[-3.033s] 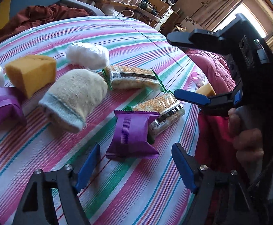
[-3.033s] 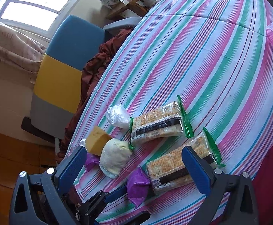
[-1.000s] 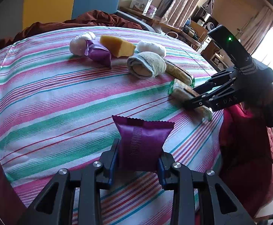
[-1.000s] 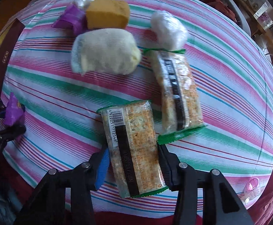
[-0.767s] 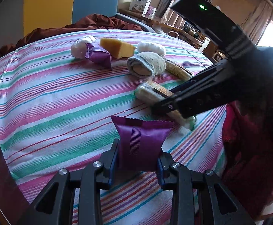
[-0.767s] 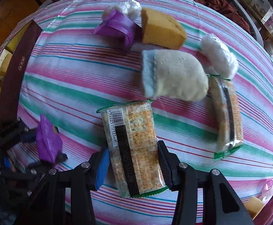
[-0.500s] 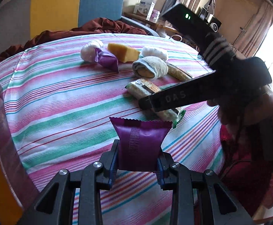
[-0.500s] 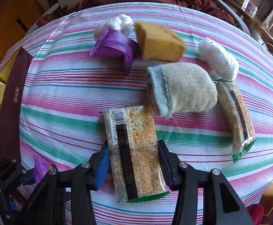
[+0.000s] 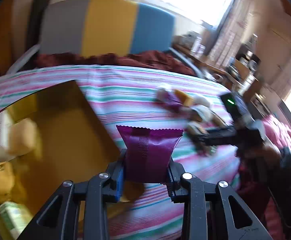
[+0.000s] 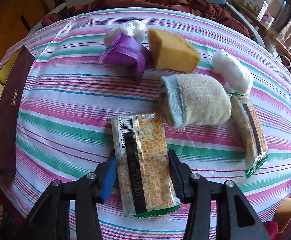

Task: Organize objects
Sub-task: 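Lower the purple packet into the gold tray and open the left tool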

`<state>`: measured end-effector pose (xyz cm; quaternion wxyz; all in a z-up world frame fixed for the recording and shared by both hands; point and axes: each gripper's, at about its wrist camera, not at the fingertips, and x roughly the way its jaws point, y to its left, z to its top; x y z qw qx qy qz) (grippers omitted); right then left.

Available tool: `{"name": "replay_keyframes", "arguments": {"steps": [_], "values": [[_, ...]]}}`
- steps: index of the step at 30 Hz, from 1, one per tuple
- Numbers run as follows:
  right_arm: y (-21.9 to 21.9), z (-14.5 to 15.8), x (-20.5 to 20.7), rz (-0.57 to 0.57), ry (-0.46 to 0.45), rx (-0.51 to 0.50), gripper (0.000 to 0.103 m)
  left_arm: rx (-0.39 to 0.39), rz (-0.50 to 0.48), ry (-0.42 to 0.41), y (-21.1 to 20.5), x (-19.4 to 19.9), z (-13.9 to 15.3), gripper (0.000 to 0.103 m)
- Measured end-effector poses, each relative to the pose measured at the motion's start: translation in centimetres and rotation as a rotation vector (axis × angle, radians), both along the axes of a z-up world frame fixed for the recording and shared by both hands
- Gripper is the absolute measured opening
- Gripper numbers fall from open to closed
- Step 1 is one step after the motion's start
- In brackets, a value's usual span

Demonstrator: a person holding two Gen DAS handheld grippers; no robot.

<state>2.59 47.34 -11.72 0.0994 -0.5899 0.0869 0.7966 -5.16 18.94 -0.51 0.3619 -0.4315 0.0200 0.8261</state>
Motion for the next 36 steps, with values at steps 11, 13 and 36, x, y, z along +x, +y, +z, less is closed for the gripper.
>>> {"name": "replay_keyframes", "arguments": {"steps": [11, 13, 36], "values": [[-0.3, 0.1, 0.2, 0.004, 0.000, 0.010, 0.049, -0.186, 0.345, -0.224, -9.5, -7.4, -6.0, 0.034], [-0.3, 0.1, 0.3, 0.006, 0.000, 0.012, 0.049, -0.185, 0.363, -0.248, -10.3, -7.9, -6.8, 0.034], [-0.6, 0.3, 0.7, 0.004, 0.001, 0.008, 0.049, -0.162, 0.407, -0.127, -11.5, -7.0, -5.9, 0.083]]}}
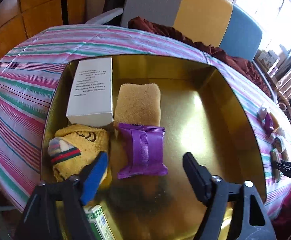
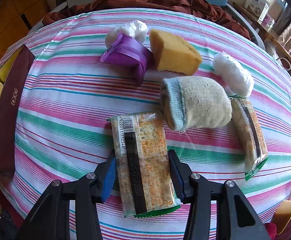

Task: Organize objects
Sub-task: 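Lower the purple packet into the gold tray and open the left tool, then carry the cracker packet into the gold tray and open the right tool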

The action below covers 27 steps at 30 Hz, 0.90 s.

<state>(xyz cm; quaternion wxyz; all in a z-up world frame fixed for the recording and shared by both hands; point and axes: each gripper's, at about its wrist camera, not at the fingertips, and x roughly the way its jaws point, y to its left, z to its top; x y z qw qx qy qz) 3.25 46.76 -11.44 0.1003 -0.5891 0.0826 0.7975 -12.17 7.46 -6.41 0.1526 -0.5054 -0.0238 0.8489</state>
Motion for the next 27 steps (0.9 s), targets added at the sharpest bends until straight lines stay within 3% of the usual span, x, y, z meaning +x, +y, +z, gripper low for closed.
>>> {"name": "replay_keyframes", "arguments": {"steps": [2, 4, 13, 22, 27], "values": [[-0.1, 0.0, 0.1, 0.000, 0.000, 0.001, 0.049, 0.001, 0.000, 0.037, -0.3, 0.8, 0.6, 0.097], [-0.3, 0.1, -0.1, -0.001, 0.000, 0.000, 0.049, -0.009, 0.003, 0.098, 0.0, 1.3, 1.4, 0.102], [-1.3, 0.3, 0.2, -0.002, -0.003, 0.003, 0.049, -0.005, 0.052, 0.319, -1.8, 5.1, 5.2, 0.103], [-6.2, 0.9, 1.9, 0.029, 0.019, -0.035, 0.049, 0.016, 0.093, 0.340, -3.6, 6.2, 5.5, 0.103], [-7.7, 2.3, 3.4, 0.007, 0.091, -0.103, 0.049, 0.007, 0.137, 0.370, -5.7, 6.9, 5.8, 0.103]]}}
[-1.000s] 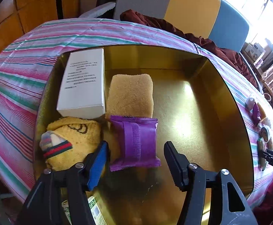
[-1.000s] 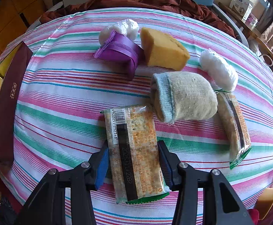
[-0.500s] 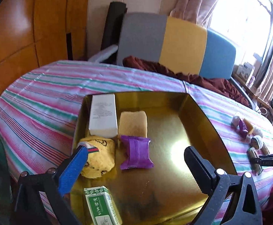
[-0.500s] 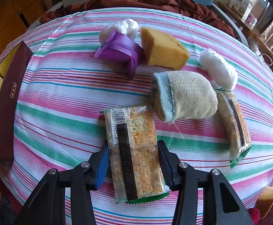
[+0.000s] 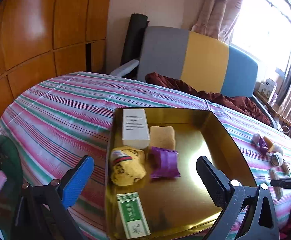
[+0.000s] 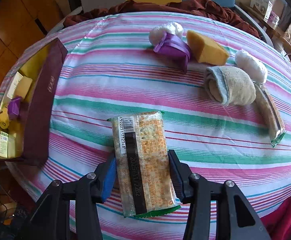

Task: Organize objects
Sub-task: 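Carry the cracker packet into the gold tray and open the right tool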

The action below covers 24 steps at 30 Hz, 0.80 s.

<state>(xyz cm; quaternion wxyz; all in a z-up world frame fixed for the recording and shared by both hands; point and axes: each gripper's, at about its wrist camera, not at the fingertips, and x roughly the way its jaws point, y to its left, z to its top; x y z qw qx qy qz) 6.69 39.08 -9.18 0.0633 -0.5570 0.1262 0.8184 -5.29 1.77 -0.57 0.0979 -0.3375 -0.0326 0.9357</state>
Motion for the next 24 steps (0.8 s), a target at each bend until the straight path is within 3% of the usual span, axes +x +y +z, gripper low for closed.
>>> {"name": "replay_keyframes", "arguments": {"steps": [1, 2, 3, 5, 6, 8, 10, 12, 16, 24], "values": [[1.5, 0.4, -1.2, -0.005, 0.030, -0.011, 0.049, 0.002, 0.011, -0.002, -0.6, 0.0, 0.0, 0.103], [-1.9, 2.4, -0.6, -0.008, 0.065, -0.025, 0.049, 0.003, 0.024, -0.002, -1.1, 0.2, 0.1, 0.103], [-1.7, 3.1, -1.2, -0.008, 0.102, -0.040, 0.049, 0.003, 0.038, -0.001, -1.5, 0.3, 0.2, 0.103], [-0.7, 5.4, -5.2, 0.014, 0.174, -0.070, 0.049, 0.017, 0.063, -0.001, -2.6, 0.5, 0.2, 0.103], [-1.9, 6.5, -5.6, 0.045, 0.204, -0.093, 0.049, 0.024, 0.072, -0.002, -3.0, 0.6, 0.3, 0.103], [-4.2, 7.6, -10.4, 0.126, 0.248, -0.118, 0.049, 0.036, 0.091, -0.003, -3.8, 0.7, 0.2, 0.103], [-7.6, 10.3, -9.7, 0.233, 0.272, -0.125, 0.049, 0.046, 0.108, -0.007, -4.5, 0.8, 0.2, 0.103], [-11.2, 11.0, -9.8, 0.330, 0.266, -0.127, 0.049, 0.051, 0.117, -0.008, -5.0, 1.0, 0.3, 0.103], [-18.2, 9.2, -12.6, 0.473, 0.219, -0.101, 0.049, 0.058, 0.127, -0.002, -6.0, 1.3, 0.2, 0.103], [-27.2, 2.8, -16.7, 0.583, 0.057, -0.092, 0.049, 0.095, 0.157, -0.026, -7.8, 1.1, -0.7, 0.103]]}}
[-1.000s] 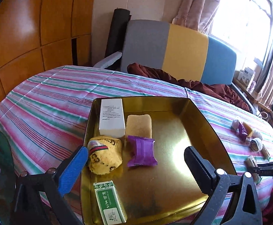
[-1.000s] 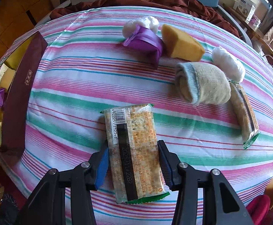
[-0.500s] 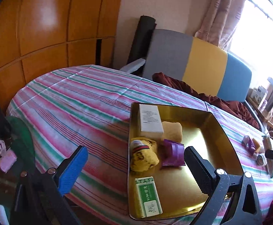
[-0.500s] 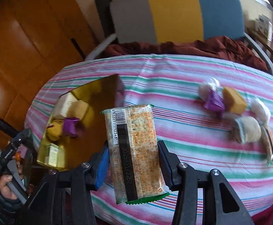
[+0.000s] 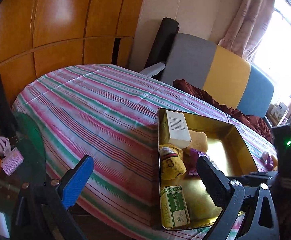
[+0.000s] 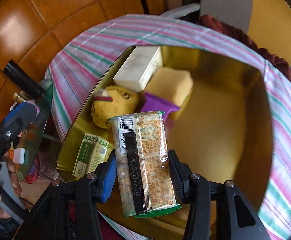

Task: Organize objects
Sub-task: 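Carry the cracker packet into the gold tray and open the right tool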

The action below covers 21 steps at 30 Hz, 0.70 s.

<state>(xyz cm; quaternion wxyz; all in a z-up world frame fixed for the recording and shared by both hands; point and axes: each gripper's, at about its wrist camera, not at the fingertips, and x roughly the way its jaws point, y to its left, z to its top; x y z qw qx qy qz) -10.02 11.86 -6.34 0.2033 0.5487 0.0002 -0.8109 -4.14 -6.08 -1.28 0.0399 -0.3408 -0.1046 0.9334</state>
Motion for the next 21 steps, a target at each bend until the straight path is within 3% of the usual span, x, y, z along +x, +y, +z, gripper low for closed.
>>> {"name": "replay_keyframes", "arguments": {"steps": [7, 10, 11, 12, 21], "values": [[-3.0, -2.8, 0.3, 0.025, -0.060, 0.011, 0.052, 0.013, -0.003, -0.014, -0.3, -0.2, -0.6, 0.103], [-2.8, -2.8, 0.2, 0.017, -0.061, -0.013, 0.072, 0.013, -0.002, -0.008, -0.3, -0.1, -0.6, 0.103], [-2.7, -2.8, 0.3, 0.015, -0.060, -0.014, 0.084, 0.011, -0.001, -0.003, -0.2, 0.0, -0.5, 0.103], [-2.4, -2.6, 0.4, 0.009, -0.049, -0.008, 0.086, 0.011, -0.001, 0.002, -0.1, 0.0, -0.4, 0.103], [0.6, 0.9, 2.6, -0.049, 0.088, 0.004, 0.086, -0.036, -0.034, 0.017, 1.4, 0.6, 0.3, 0.103]]}}
